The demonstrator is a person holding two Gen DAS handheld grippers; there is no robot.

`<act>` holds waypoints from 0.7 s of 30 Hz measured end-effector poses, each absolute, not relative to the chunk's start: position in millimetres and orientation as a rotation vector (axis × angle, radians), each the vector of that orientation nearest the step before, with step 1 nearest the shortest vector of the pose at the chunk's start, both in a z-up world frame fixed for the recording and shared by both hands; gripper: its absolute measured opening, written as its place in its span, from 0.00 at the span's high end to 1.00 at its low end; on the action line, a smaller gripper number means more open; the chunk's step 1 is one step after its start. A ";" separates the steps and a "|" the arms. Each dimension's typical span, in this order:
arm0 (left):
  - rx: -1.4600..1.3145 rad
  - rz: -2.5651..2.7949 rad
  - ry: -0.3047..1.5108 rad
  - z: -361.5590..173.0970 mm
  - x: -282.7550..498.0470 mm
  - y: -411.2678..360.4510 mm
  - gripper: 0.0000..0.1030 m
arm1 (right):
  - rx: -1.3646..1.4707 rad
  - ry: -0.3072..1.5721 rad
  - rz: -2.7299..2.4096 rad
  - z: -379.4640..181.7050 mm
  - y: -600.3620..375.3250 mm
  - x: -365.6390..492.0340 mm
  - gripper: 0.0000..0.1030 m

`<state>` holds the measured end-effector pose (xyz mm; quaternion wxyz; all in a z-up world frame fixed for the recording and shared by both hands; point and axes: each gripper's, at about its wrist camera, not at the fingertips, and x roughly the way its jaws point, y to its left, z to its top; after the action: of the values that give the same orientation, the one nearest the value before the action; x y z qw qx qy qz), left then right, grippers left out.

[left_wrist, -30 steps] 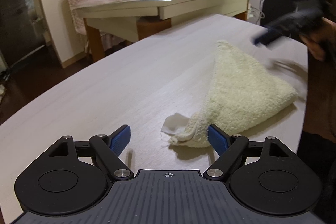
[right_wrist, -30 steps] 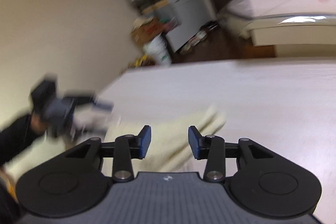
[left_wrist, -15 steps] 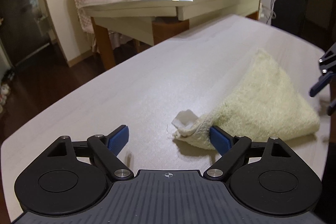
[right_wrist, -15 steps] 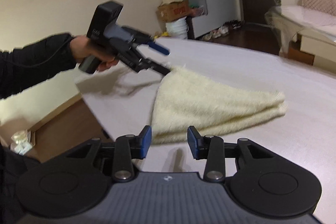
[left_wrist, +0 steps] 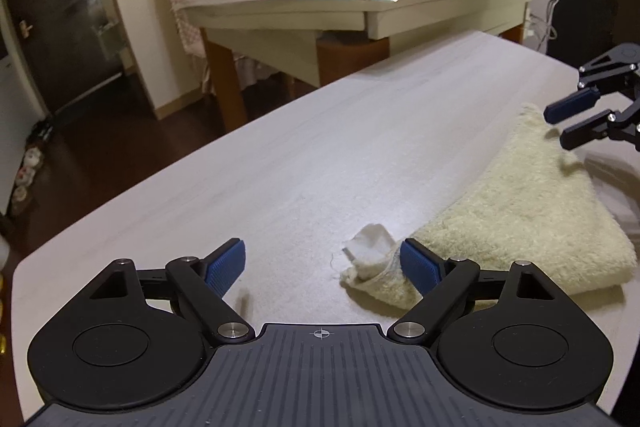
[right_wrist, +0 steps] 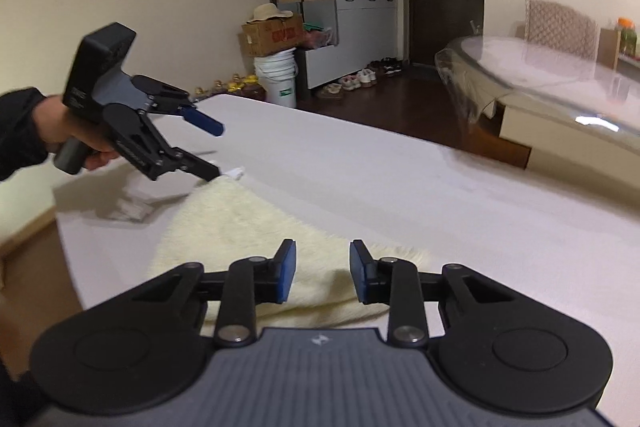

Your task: Fold towel

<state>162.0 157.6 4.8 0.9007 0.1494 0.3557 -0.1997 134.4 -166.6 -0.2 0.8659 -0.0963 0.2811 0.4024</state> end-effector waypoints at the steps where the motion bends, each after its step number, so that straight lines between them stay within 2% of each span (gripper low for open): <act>1: 0.318 -0.410 0.736 4.5 163.1 157.1 0.10 | -0.222 0.586 0.829 -1.3 -166.1 135.8 0.68; 7: 0.314 -0.404 0.752 3.6 167.6 158.9 0.09 | -0.330 0.600 0.817 -14.5 -172.5 127.6 0.68; 14: 0.245 -0.416 0.752 12.9 167.2 163.8 0.12 | -0.260 0.554 0.832 3.6 -176.3 111.1 0.67; 21: 0.280 -0.394 0.754 13.0 169.9 158.6 0.12 | -0.283 0.525 1.041 9.5 -127.4 64.8 0.67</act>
<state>169.9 158.6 13.0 0.9013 0.1354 0.3646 -0.1907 64.8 -127.4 9.5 0.8254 -0.1330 0.2469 0.4899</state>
